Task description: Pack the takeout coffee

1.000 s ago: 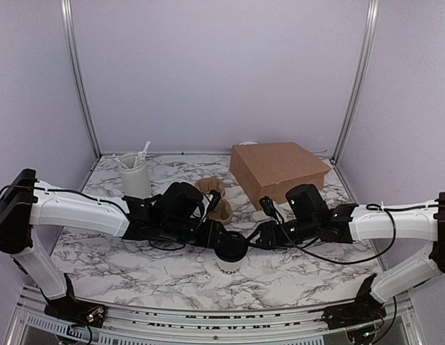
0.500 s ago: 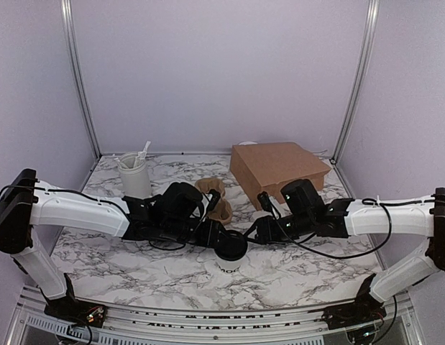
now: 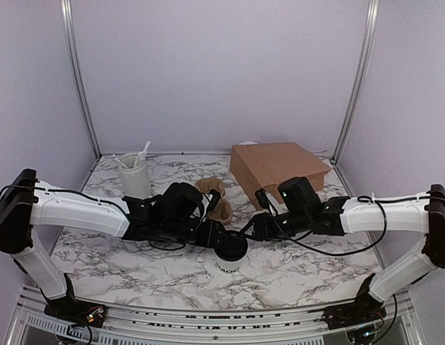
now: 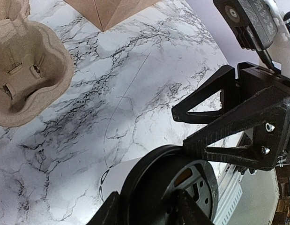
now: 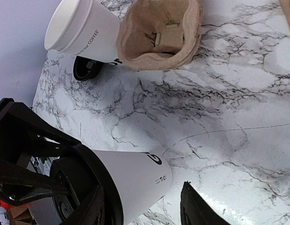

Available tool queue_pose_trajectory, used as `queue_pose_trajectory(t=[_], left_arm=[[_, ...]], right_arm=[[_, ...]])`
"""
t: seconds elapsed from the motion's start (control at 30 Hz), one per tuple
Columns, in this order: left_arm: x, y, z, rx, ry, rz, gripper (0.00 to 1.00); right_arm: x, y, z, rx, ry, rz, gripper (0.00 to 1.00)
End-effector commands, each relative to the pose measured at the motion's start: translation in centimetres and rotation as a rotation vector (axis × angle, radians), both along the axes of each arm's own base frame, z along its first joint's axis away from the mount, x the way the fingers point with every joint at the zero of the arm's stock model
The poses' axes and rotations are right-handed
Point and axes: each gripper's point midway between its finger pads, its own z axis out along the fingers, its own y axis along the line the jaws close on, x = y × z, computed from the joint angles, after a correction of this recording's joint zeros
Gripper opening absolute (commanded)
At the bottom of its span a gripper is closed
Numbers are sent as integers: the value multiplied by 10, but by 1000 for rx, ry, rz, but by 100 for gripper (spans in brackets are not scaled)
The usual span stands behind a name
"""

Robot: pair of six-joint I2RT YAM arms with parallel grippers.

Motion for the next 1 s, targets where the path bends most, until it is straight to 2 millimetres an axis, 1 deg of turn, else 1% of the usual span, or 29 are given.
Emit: queue_pose_trajectory(t=[0.0, 0.17, 0.2, 0.27, 0.43, 0.5, 0.57, 0.83, 0.97], left_arm=[[-14, 6, -37, 88, 43, -44, 42], [-15, 6, -39, 91, 45, -45, 42], [-15, 6, -39, 92, 45, -43, 42], [-15, 7, -40, 94, 45, -42, 42], [-14, 8, -42, 96, 47, -36, 42], [-15, 8, -41, 92, 46, -35, 42], [-14, 8, -39, 88, 43, -33, 42], [-12, 9, -29, 84, 17, -29, 42], [-10, 10, -23, 82, 2, -25, 42]], right_arm=[[-10, 7, -9, -6, 28, 61, 52], [-26, -7, -34, -66, 83, 81, 52], [-37, -6, -38, -77, 93, 106, 52], [-45, -9, -44, -89, 110, 117, 53], [-51, -20, -57, -140, 133, 112, 53], [-48, -21, -52, -139, 118, 97, 53], [-42, -19, -43, -129, 90, 81, 53], [-12, -5, 1, -72, -26, 11, 53], [-1, -2, 13, -63, -66, -25, 53]])
